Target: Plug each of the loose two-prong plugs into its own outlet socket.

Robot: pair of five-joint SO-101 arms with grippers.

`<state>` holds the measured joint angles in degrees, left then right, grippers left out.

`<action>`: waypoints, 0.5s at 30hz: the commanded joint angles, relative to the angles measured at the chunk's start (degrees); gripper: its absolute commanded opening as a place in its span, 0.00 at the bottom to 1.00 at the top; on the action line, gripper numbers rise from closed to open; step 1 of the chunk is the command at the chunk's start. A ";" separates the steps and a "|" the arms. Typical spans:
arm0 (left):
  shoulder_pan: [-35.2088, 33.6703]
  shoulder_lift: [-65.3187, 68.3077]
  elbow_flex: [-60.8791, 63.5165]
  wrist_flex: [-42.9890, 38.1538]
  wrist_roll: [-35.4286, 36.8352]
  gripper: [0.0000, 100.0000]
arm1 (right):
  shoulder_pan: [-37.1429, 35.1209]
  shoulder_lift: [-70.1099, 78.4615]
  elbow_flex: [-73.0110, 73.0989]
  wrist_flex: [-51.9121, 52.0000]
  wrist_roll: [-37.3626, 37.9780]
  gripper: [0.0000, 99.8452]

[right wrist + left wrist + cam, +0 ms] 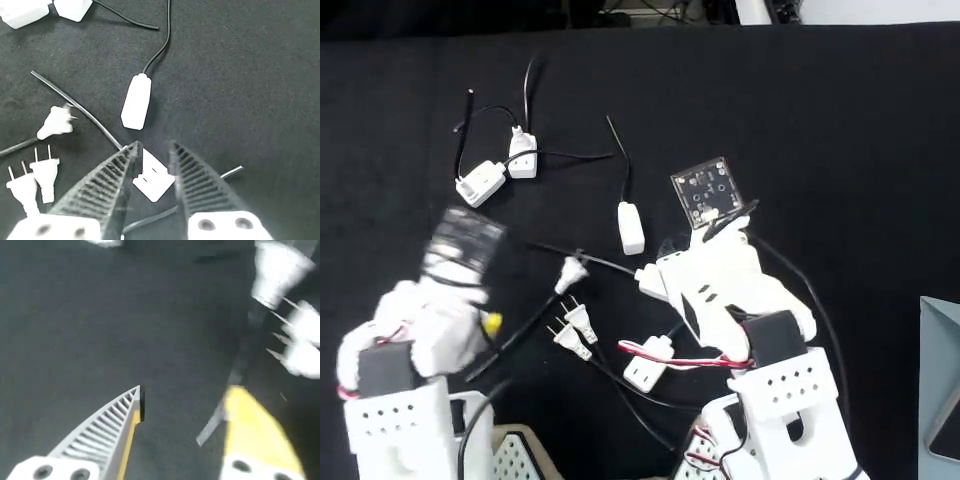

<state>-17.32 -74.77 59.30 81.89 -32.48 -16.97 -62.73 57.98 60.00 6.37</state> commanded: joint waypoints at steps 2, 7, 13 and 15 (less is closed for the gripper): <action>-13.49 -0.44 -0.22 -8.35 4.13 0.41 | -1.58 2.68 -2.68 2.20 4.13 0.13; -20.35 -0.44 -0.13 -9.14 9.58 0.38 | -6.42 14.90 -7.52 3.43 13.19 0.13; -25.80 -0.44 3.30 -9.32 11.87 0.38 | -11.78 26.68 -12.09 2.90 28.22 0.13; -26.07 -0.44 5.14 -9.67 11.87 0.38 | -13.01 29.23 -14.20 2.90 31.91 0.13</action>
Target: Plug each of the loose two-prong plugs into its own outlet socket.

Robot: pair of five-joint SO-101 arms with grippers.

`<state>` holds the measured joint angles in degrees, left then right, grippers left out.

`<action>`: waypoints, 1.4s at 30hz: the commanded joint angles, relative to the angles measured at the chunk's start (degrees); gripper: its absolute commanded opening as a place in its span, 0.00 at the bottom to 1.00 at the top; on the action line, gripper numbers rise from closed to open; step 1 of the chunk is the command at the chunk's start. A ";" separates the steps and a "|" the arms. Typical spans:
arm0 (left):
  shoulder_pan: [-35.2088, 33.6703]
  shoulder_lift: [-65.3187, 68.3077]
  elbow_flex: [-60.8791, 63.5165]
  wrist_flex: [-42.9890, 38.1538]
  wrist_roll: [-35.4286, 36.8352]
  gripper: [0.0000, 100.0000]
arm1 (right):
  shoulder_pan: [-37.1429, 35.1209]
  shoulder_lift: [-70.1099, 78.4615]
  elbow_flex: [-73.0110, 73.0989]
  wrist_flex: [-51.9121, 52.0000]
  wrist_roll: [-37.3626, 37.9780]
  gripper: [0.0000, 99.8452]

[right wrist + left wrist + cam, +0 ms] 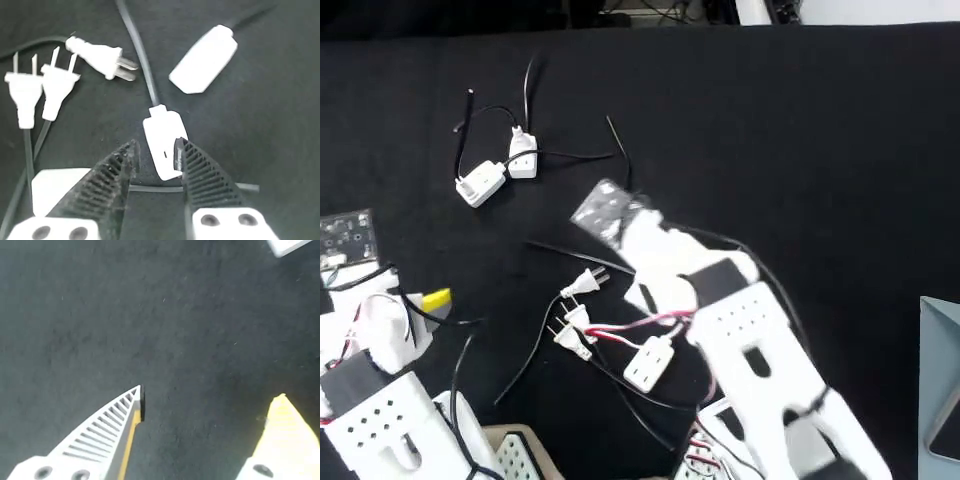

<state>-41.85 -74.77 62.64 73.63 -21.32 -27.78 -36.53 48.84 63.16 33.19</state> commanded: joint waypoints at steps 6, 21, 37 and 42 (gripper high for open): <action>-1.63 -0.44 8.13 -5.80 3.16 0.38 | -6.51 13.58 -13.76 0.18 12.57 0.13; -1.71 -0.44 17.19 -9.23 8.00 0.38 | -13.45 35.47 -26.77 0.18 13.89 0.20; -1.63 -0.44 17.45 -9.23 7.91 0.38 | -13.89 48.48 -30.81 0.18 18.20 0.19; -1.63 -0.44 18.59 -10.46 7.91 0.38 | -14.42 52.44 -33.98 0.26 18.20 0.18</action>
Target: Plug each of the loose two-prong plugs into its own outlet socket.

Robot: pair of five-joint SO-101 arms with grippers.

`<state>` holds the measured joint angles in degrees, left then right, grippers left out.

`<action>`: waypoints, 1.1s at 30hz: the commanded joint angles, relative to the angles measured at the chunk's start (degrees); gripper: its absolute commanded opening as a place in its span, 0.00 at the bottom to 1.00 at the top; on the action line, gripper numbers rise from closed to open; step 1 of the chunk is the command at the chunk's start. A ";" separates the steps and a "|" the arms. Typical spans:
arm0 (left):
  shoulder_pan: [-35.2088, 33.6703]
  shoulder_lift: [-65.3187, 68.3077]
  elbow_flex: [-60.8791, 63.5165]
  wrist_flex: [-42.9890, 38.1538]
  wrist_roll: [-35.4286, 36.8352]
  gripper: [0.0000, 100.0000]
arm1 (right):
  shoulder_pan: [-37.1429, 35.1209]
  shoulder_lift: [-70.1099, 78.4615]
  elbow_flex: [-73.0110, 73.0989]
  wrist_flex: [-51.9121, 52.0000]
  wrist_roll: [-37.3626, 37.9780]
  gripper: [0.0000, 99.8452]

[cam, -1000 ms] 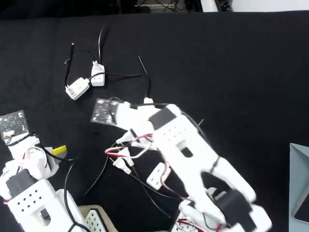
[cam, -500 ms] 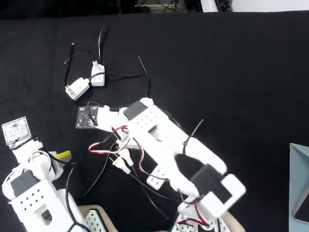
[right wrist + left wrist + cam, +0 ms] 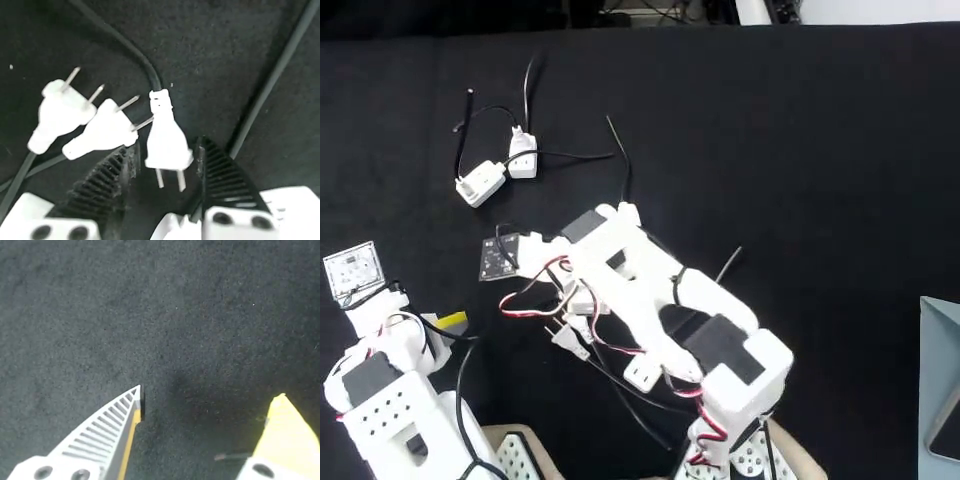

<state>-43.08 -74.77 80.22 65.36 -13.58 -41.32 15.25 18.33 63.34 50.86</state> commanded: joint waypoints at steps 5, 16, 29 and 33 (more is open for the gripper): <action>-0.48 -0.44 2.24 -4.04 0.18 0.38 | -0.97 3.30 -4.88 0.18 0.53 0.18; -0.31 -0.44 2.33 -4.13 0.18 0.38 | -0.79 -1.63 -5.93 2.73 0.26 0.01; -0.13 -0.44 2.07 -4.13 0.18 0.38 | 3.78 -18.77 -5.76 9.05 -11.16 0.01; 0.04 -0.53 0.66 -4.13 0.53 0.38 | 5.54 -25.01 -5.67 8.97 -19.08 0.01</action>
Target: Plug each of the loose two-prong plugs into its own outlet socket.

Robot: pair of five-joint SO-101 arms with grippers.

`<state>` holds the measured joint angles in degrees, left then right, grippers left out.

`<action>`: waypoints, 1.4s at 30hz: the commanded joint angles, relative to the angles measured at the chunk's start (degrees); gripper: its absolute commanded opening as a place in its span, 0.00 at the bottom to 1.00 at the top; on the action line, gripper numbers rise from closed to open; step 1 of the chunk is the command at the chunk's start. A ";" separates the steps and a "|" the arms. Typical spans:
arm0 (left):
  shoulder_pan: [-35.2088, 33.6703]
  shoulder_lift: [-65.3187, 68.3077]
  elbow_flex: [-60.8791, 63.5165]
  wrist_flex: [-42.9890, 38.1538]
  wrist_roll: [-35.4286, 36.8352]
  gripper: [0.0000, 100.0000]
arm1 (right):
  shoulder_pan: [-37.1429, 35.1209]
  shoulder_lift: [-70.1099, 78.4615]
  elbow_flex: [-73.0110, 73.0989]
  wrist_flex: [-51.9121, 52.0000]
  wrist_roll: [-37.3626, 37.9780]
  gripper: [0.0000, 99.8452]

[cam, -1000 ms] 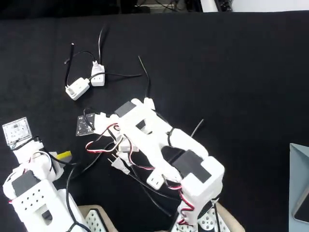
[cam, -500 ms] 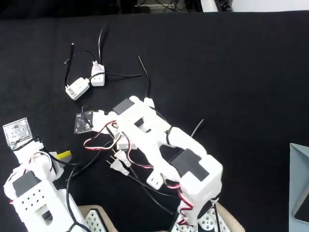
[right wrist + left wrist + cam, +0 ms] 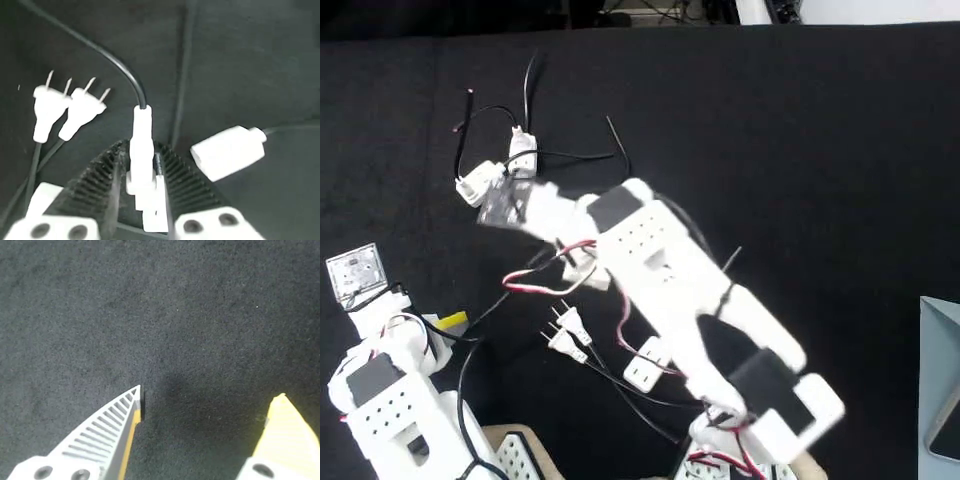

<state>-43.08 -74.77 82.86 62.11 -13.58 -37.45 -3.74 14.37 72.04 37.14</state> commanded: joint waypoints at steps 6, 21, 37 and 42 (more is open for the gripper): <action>0.04 -0.53 -6.64 -0.88 1.14 0.38 | 4.75 -17.89 4.88 -5.27 -16.88 0.01; 0.13 -0.53 -15.60 -0.44 5.45 0.38 | 6.95 -47.78 38.37 -37.27 -46.77 0.01; 25.01 -0.44 -14.99 -3.25 5.54 0.38 | -8.35 -48.66 42.59 -34.20 -53.54 0.01; 31.16 -0.44 -15.52 -3.34 5.54 0.38 | -11.87 -48.66 45.41 -34.20 -49.49 0.01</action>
<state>-16.44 -74.77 70.64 59.91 -8.40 -46.95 -50.95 59.65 37.76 -14.29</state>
